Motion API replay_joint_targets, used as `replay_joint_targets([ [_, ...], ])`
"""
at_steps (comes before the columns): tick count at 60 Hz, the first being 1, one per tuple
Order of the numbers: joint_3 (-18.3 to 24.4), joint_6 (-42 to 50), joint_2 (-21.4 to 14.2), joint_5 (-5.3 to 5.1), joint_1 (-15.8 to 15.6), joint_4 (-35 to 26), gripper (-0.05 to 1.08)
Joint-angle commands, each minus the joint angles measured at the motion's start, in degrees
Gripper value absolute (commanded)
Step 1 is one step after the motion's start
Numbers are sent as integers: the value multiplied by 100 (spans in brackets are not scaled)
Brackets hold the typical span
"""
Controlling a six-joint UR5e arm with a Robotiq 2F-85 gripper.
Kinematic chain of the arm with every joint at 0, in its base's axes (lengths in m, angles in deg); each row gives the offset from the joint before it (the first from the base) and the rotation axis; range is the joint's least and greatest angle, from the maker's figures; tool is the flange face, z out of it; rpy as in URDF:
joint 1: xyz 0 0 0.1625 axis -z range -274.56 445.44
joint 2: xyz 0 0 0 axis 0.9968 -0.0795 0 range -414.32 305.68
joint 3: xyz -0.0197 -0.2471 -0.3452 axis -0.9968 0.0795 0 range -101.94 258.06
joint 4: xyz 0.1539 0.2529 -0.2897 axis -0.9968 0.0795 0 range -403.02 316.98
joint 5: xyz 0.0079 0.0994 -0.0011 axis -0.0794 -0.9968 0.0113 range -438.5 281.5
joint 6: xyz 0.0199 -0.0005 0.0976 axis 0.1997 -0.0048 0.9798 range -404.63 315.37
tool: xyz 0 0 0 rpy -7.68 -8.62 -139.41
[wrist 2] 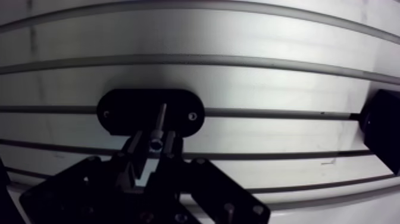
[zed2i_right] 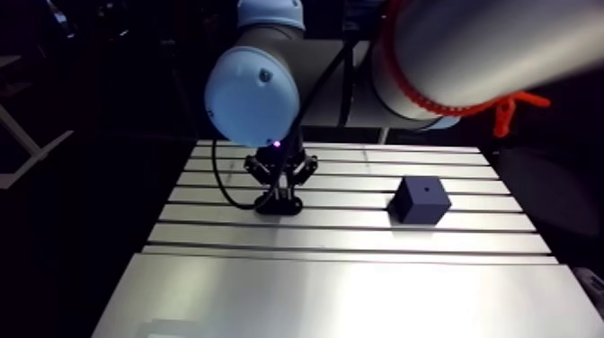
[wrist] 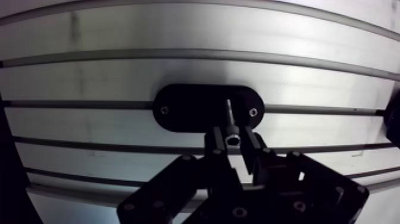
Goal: Pick up the M10 bolt and insert it into the hole until fully seated.
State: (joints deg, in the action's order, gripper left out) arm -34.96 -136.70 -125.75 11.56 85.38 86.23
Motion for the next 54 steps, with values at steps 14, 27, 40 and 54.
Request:
replay_joint_targets([
  [14,-6,0,3,-1,-3,0,72],
  [27,-6,0,-15,-25,5,0,77],
  [40,11,-25,-41,-38,6,-16,86],
  [54,129,-62,-168,-37,15,-159,99],
])
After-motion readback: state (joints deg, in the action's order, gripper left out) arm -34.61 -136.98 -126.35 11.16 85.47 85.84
